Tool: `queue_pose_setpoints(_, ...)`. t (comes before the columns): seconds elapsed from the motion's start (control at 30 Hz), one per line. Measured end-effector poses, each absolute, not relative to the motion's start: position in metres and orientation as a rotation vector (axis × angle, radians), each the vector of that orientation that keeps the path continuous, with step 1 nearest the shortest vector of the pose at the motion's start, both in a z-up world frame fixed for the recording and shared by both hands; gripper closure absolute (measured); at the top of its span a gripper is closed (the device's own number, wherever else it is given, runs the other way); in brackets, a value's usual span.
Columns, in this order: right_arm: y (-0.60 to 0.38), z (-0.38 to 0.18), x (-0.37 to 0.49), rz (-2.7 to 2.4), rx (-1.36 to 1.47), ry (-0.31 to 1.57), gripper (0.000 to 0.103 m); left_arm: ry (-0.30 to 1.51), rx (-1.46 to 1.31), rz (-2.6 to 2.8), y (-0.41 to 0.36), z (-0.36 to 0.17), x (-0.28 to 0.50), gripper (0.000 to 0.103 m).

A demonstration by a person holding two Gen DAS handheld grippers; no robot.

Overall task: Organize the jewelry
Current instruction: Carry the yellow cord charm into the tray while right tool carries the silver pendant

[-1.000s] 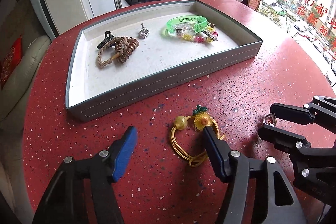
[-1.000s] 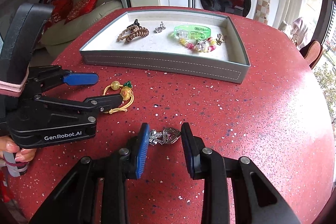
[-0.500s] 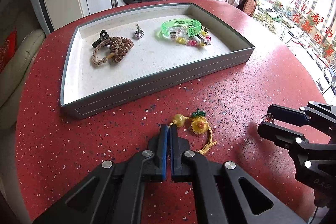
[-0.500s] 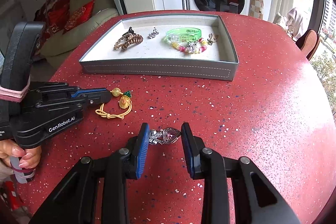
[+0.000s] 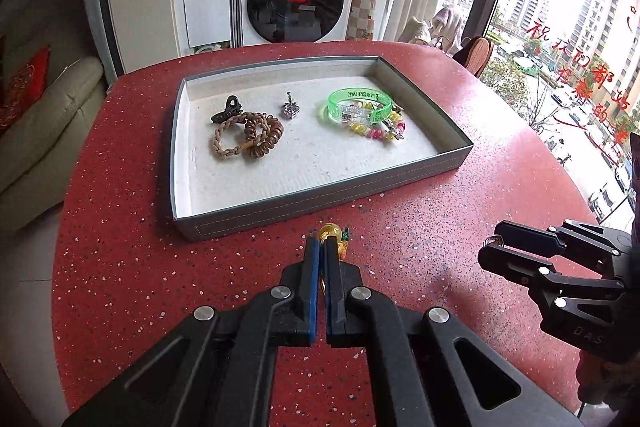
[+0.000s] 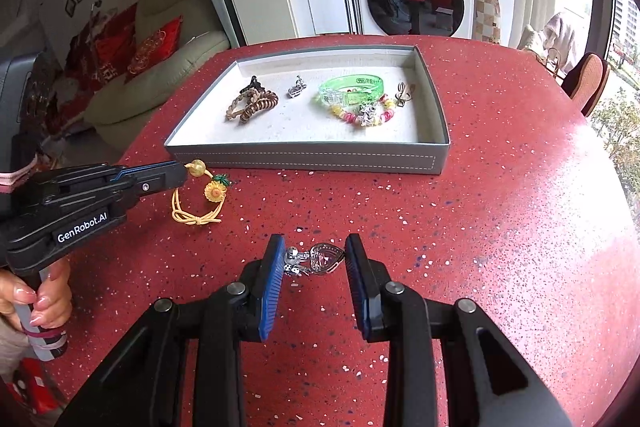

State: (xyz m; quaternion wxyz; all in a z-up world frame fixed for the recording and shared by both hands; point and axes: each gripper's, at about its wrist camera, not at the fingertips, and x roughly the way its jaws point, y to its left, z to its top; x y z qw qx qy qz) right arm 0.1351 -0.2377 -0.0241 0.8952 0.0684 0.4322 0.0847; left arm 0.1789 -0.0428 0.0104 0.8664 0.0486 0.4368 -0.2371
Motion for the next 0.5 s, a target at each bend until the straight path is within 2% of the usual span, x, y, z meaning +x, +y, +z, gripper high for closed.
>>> queue_pose_setpoints(0.5,-0.247,0.000,0.154,0.165,0.179,0.867,0.069,0.849,0.084,-0.482,-0.042,0.036,0.191,0.083)
